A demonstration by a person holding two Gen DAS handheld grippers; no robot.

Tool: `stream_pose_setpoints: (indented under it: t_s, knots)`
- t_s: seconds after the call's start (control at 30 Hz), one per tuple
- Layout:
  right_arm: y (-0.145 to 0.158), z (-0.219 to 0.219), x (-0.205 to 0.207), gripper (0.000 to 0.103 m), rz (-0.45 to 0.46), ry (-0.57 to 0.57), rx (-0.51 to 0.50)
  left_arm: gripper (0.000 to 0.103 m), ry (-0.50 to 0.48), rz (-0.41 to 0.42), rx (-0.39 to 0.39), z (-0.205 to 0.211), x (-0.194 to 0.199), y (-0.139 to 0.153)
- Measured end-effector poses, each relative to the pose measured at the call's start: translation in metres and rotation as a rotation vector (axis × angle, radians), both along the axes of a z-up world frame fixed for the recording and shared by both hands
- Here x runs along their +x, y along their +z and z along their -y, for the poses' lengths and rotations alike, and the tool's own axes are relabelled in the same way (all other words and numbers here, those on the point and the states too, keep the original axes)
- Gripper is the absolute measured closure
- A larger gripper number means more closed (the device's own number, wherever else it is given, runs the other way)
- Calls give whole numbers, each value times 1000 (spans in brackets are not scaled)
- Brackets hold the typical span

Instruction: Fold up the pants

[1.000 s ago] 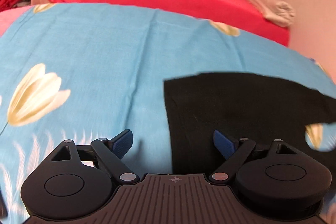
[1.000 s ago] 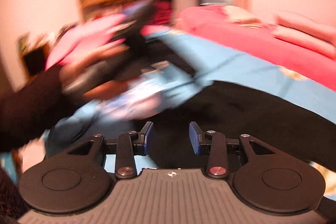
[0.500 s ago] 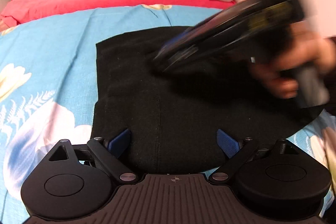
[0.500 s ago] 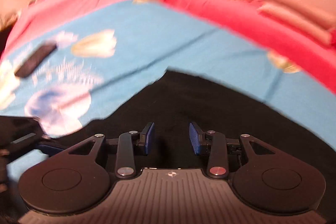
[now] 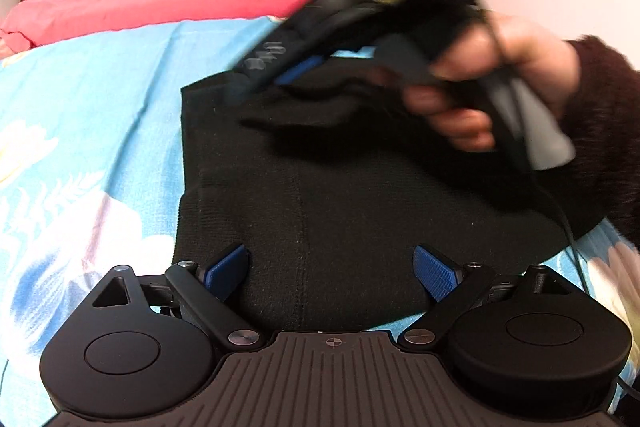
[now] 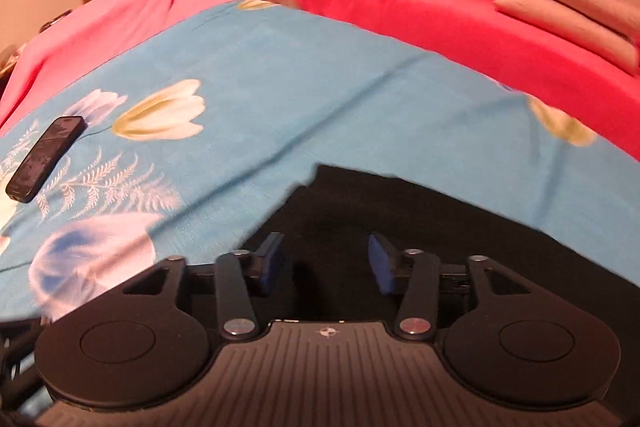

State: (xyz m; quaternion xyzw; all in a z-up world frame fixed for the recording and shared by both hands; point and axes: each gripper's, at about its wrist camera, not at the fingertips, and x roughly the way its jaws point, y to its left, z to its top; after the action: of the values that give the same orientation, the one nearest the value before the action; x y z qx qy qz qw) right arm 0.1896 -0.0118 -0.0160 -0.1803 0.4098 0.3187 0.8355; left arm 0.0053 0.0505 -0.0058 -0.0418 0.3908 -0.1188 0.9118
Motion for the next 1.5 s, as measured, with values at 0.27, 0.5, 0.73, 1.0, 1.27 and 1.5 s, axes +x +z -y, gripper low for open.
stream_pose_setpoints:
  t_s: [0.27,0.5,0.73,1.0,1.27,1.5]
  knots:
    - [-35,-4,28,18,-50,-99,-1,0,11,-4,24,9,0,0]
    - [13,41,-5,27,-4,-170,3,0,9,-14,38,12,0,1]
    - [34,158,-96,20,13,-353,90,0,15,-28,41,11,4,2]
    - [22,205,-184,19,25,-399,88,0,32,-91,87,18,16,9]
    - [28,247,-180,29,10,-490,179,0,-40,-26,6,51,28,44]
    - [76,418,-180,32,310,-1092,351,0,-91,-128,-15,86,67,4]
